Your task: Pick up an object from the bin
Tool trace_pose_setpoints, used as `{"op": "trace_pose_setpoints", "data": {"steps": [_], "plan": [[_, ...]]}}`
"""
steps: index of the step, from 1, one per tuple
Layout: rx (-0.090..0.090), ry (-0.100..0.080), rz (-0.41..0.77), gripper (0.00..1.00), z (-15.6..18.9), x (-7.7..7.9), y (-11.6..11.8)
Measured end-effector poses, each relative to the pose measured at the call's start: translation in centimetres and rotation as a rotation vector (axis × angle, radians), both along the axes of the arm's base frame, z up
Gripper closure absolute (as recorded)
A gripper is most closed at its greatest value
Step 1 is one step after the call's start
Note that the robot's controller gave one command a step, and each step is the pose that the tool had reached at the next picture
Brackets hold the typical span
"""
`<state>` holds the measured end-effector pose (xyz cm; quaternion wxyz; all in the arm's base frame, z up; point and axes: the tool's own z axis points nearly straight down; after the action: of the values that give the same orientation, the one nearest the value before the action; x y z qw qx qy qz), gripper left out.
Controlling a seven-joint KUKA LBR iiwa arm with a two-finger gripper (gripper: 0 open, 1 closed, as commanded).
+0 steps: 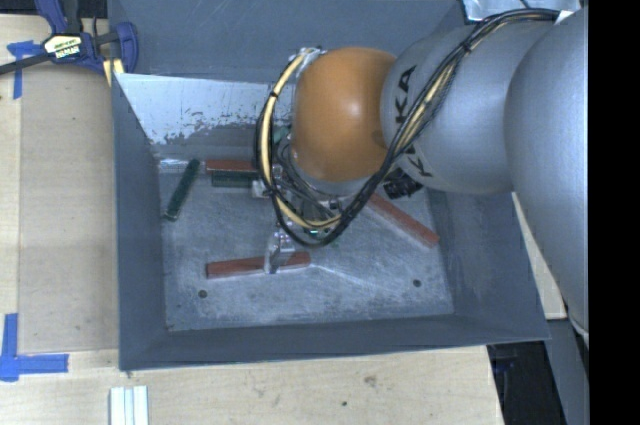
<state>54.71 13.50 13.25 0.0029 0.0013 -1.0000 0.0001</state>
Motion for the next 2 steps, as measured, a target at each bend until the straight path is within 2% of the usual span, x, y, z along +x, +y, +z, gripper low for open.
{"op": "trace_pose_setpoints", "data": {"steps": [1,2], "plan": [[0.001,-0.008,-0.002,0.00,0.4,0.2,0.0],[0.007,-0.031,0.039,1.00,-5.5,-2.8,0.7]]}}
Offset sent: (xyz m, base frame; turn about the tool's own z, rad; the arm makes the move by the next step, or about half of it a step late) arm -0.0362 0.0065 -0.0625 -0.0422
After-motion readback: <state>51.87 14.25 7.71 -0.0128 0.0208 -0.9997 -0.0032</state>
